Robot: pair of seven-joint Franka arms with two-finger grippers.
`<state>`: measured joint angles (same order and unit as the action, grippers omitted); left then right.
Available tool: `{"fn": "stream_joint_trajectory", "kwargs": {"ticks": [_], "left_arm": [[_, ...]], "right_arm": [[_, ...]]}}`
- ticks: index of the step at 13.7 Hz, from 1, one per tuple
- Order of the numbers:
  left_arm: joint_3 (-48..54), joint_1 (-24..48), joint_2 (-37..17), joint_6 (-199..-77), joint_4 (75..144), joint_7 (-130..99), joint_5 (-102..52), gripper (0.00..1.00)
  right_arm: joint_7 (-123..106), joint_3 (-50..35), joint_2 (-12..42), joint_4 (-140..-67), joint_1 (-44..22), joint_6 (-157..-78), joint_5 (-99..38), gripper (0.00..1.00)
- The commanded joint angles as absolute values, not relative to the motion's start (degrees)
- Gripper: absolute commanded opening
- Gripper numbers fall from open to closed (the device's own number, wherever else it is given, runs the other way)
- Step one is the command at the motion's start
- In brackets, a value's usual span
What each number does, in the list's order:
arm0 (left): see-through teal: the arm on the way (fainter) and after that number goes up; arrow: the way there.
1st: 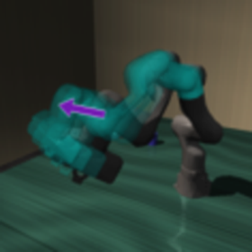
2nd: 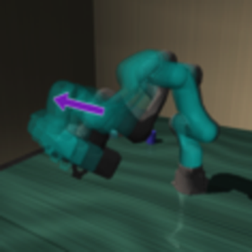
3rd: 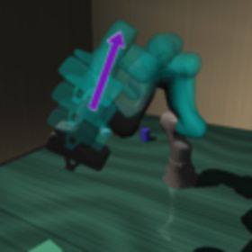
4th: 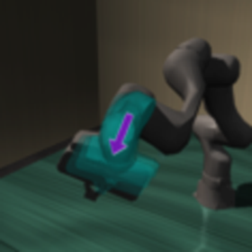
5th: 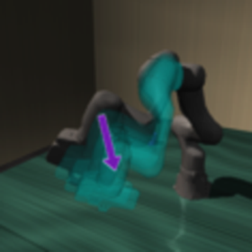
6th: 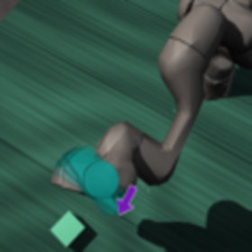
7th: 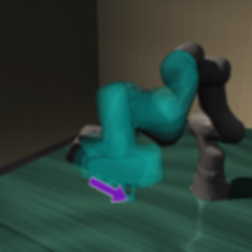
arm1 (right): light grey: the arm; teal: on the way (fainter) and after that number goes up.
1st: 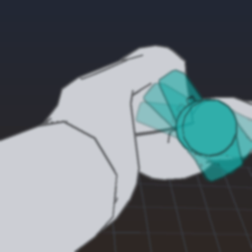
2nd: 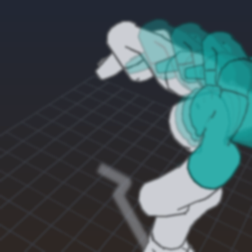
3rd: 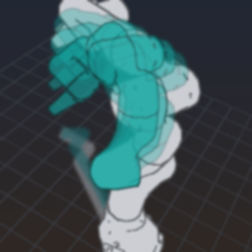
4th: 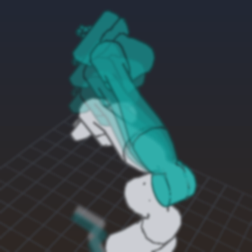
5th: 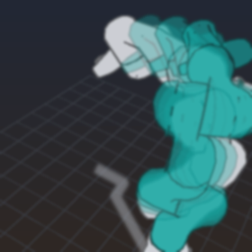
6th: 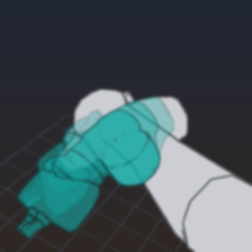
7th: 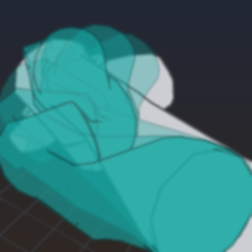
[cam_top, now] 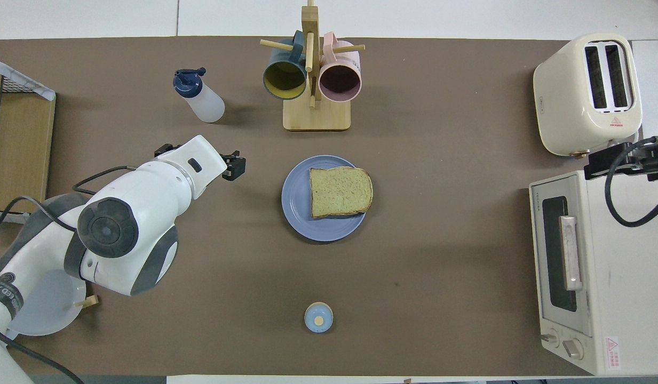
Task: Put bread on plate and add seasoning
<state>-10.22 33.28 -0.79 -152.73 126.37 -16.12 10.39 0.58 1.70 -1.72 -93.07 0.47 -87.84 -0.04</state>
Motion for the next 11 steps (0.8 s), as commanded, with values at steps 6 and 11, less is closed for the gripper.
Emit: {"fn": "stream_joint_trajectory", "kwargs": {"ticks": [6, 11], "left_arm": [[-11.34, 27.19, -0.61, -103.06, 94.96, 1.46, 0.54, 1.0], [-11.51, 15.31, 0.17, -92.03, 92.11, 18.07, 0.88, 1.0]], "right_arm": [[-0.17, 1.41, -2.72, -94.22, 1.14, -87.98, -0.7, 1.0], [-0.18, 1.41, -2.72, -94.22, 1.14, -87.98, -0.7, 1.0]]}}
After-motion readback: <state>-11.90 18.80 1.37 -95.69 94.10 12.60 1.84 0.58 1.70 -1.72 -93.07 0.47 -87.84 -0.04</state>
